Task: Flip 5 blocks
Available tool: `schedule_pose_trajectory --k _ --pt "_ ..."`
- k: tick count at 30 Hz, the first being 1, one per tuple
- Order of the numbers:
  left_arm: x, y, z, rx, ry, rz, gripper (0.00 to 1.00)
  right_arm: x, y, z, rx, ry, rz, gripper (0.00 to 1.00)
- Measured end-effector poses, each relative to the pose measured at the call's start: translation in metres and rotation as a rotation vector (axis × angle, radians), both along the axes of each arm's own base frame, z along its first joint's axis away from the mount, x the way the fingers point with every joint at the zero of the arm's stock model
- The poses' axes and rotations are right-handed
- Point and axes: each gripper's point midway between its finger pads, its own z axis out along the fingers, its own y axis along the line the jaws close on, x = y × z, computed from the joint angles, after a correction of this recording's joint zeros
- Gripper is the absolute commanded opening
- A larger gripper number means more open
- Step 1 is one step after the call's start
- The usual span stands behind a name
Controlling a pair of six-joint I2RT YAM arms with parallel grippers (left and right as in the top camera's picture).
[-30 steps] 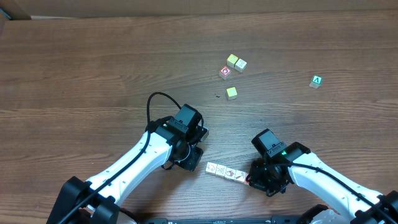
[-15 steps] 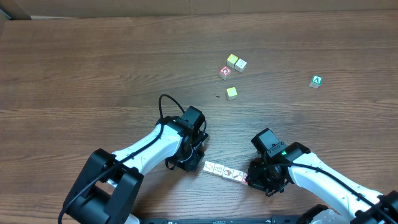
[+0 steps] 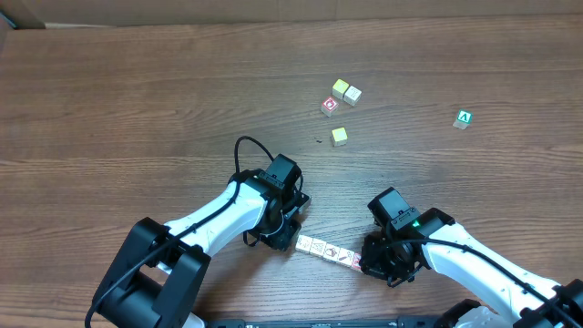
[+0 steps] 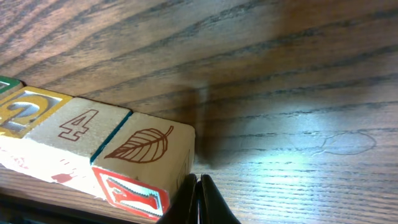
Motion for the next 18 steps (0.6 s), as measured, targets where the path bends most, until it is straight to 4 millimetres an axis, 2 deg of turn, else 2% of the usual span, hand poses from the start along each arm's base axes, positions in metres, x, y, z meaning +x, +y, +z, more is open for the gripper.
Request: schedule_pose_trajectory --k 9,18 --pt "0.002 -0.002 0.000 -0.012 -0.013 -0.033 0.04 0.002 0.006 0.002 0.027 -0.003 -0.005 0.04" --pt "0.006 -0.005 0.000 -0.027 -0.035 -0.049 0.04 -0.005 0.015 0.002 0.037 0.006 0.017 0.04"
